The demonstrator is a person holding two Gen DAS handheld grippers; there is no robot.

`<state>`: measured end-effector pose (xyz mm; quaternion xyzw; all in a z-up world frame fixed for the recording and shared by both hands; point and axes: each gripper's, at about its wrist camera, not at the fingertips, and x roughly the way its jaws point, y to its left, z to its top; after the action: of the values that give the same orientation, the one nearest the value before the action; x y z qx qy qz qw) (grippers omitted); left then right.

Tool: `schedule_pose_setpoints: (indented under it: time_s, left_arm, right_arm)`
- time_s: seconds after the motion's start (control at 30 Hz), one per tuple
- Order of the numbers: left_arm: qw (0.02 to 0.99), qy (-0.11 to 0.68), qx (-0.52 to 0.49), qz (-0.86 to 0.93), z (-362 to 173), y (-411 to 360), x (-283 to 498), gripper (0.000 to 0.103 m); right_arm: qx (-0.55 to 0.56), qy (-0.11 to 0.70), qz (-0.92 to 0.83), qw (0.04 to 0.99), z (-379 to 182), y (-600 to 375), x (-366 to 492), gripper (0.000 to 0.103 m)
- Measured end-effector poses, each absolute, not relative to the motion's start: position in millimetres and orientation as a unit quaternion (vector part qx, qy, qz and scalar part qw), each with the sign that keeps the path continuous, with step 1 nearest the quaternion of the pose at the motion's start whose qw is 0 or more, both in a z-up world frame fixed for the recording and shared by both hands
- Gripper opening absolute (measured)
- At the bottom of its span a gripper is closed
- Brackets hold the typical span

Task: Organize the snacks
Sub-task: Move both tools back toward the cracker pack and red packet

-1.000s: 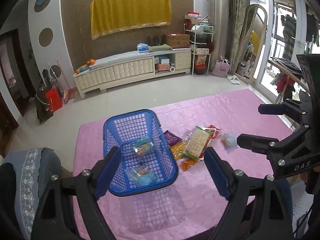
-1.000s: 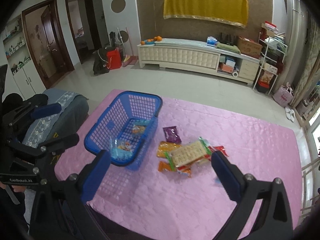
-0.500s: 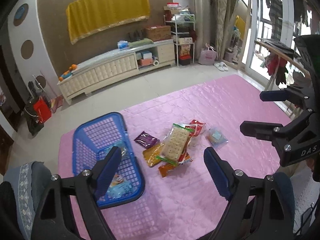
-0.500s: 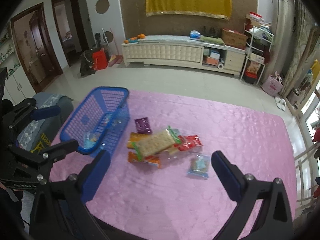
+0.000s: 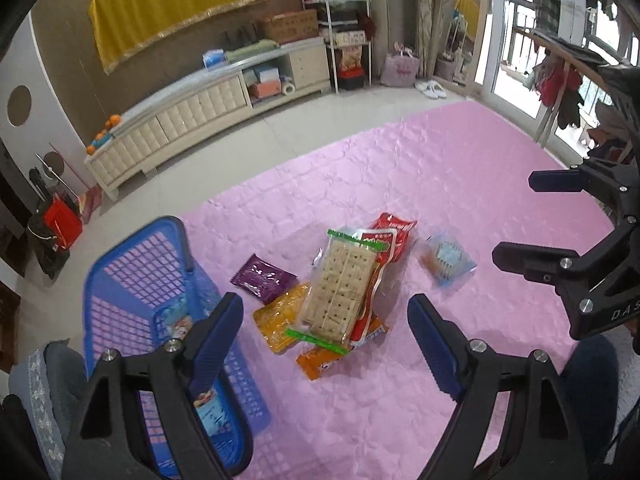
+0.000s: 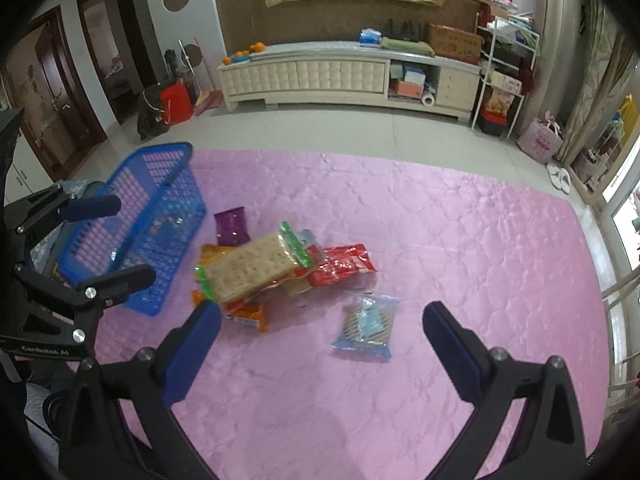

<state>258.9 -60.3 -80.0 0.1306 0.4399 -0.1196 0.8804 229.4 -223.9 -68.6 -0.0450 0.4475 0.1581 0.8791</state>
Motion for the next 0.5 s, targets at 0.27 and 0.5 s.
schedule_pose_setpoints:
  time_s: [0.27,0.5]
  left_arm:
    - [0.855,0.483,0.149,-0.112,-127,-72,303,0.083]
    - [0.830,0.520,0.166,-0.119,-160,-83,331,0.083]
  right_arm:
    - [-0.020,0.455,0.142,0.879,-110,-228,266,0.102]
    - [-0.022,0.455,0.146,0.878,-137,-230,286,0.102]
